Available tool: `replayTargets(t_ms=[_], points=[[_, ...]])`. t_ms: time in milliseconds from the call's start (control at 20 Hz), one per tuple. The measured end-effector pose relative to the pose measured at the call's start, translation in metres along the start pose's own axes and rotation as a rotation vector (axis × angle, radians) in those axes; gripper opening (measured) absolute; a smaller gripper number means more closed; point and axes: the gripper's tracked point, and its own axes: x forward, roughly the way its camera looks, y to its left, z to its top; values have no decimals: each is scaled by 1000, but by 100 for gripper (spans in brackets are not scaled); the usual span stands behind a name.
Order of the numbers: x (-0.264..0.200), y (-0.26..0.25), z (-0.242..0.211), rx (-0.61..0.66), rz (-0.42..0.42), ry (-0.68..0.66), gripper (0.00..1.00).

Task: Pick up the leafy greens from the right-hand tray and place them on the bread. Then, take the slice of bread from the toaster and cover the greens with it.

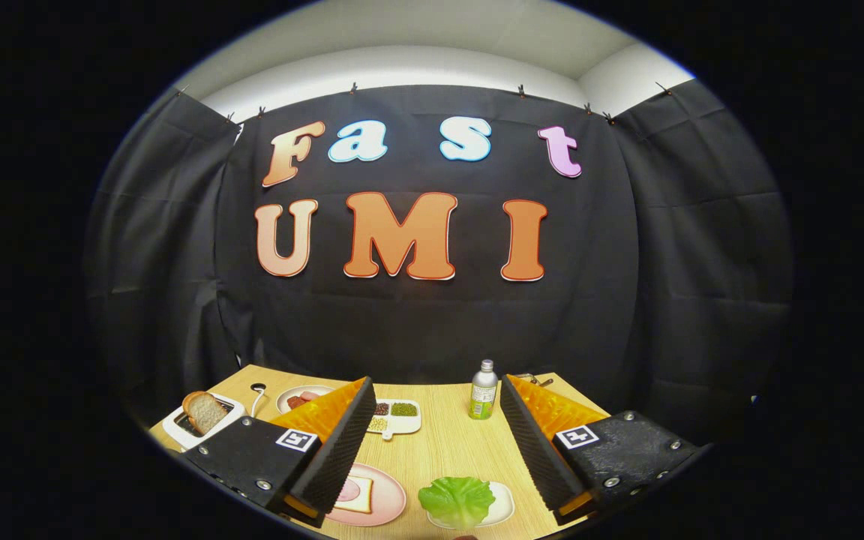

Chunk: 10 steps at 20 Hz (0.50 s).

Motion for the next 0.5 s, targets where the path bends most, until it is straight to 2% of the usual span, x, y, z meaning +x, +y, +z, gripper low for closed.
replayTargets(t_ms=[250, 500], points=[[11, -1, -41, -12, 13, 59, 100], [23, -12, -113, -14, 2, 188, 100]])
